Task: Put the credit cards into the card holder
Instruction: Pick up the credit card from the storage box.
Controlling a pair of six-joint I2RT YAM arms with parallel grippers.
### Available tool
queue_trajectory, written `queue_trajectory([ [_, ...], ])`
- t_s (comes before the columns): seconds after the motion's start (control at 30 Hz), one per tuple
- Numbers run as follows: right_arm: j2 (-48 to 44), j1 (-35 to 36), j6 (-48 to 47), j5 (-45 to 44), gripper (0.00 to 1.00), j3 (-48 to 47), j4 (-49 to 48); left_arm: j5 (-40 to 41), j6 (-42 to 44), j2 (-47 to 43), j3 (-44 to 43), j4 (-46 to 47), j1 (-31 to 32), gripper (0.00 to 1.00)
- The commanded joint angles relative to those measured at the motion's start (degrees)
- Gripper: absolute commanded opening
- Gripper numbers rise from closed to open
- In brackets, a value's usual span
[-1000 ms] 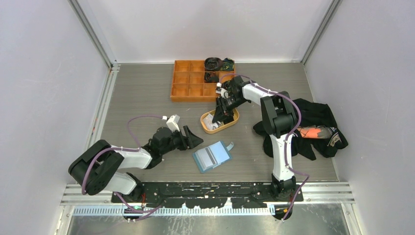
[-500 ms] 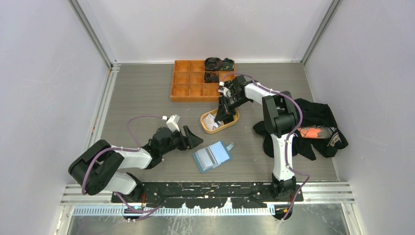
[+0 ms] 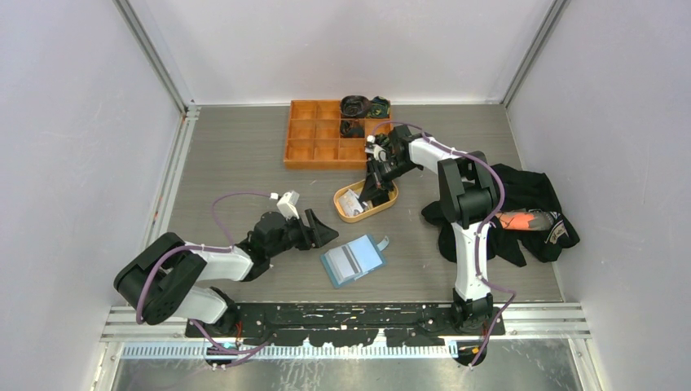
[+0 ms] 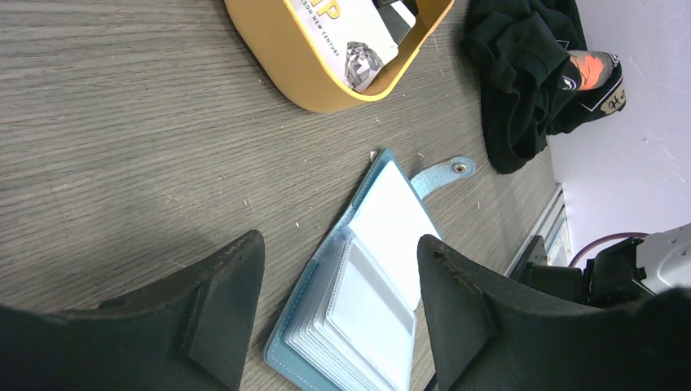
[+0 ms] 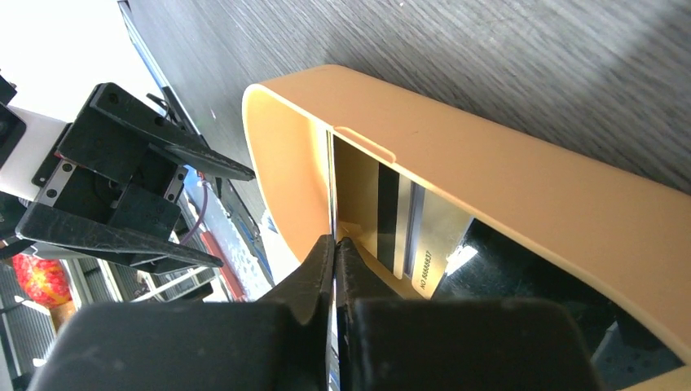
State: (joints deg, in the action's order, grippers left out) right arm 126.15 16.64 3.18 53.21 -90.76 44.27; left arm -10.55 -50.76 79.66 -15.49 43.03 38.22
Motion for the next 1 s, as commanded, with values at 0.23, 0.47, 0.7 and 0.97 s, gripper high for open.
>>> queue_trajectory([
  [0.23, -7.8, -0.9, -0.9, -5.0, 0.01, 0.5, -0.6, 0.0, 0.6, -0.4, 0.5, 3.4, -0.2, 0.69],
  [0.47, -11.7, -1.0, -4.6, -8.9, 0.01, 0.8, 0.6, 0.1, 0.7, -0.7, 0.6, 3.3, -0.2, 0.69],
  [0.7, -15.2, -1.8, -6.8, -10.1, 0.01, 1.5, 1.5, 0.0, 0.8, -2.0, 0.9, 3.5, -0.2, 0.69],
  [0.97, -19.6, -4.1, -5.7, -4.0, 0.01, 3.8, -0.4, -2.0, -0.5, -4.9, 2.8, 8.0, -0.2, 0.7],
])
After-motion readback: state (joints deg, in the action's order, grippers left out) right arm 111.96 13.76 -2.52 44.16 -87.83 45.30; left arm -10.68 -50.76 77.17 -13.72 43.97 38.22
